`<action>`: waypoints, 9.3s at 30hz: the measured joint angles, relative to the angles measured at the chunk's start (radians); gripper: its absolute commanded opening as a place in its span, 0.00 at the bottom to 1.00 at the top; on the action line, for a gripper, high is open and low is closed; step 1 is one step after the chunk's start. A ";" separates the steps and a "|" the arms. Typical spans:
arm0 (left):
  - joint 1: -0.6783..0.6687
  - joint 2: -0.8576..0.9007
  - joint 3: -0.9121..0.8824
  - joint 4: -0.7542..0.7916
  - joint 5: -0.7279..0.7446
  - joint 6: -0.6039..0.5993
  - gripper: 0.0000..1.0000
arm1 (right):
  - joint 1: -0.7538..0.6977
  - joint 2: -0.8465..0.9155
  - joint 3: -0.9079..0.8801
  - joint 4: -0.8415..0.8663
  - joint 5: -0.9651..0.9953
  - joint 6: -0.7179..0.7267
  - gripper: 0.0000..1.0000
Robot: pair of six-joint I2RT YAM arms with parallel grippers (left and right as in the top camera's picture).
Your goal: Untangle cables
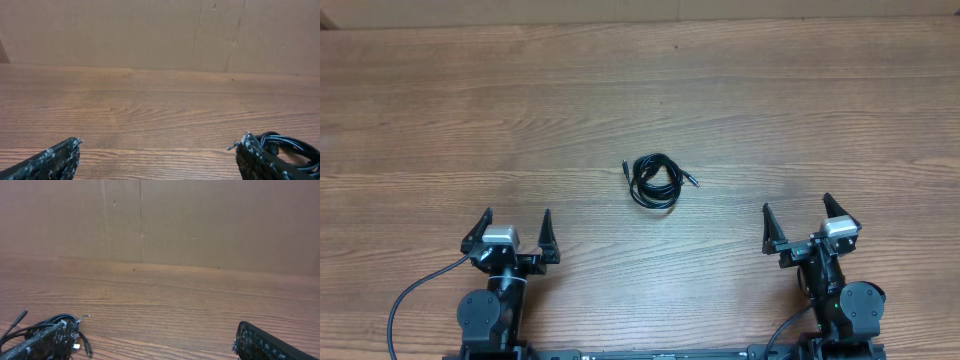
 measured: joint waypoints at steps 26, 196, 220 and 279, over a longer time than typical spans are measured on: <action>0.000 0.000 0.000 0.000 0.000 0.000 1.00 | 0.000 0.000 0.000 0.001 0.000 0.000 1.00; 0.000 0.000 0.000 0.000 0.000 0.000 1.00 | 0.000 0.000 0.000 0.000 0.000 0.000 1.00; 0.000 0.000 0.000 0.000 0.000 0.000 1.00 | 0.000 0.000 0.000 0.000 0.000 0.000 1.00; 0.000 0.000 0.017 0.145 0.235 0.081 1.00 | 0.000 0.000 0.000 0.000 0.000 0.000 1.00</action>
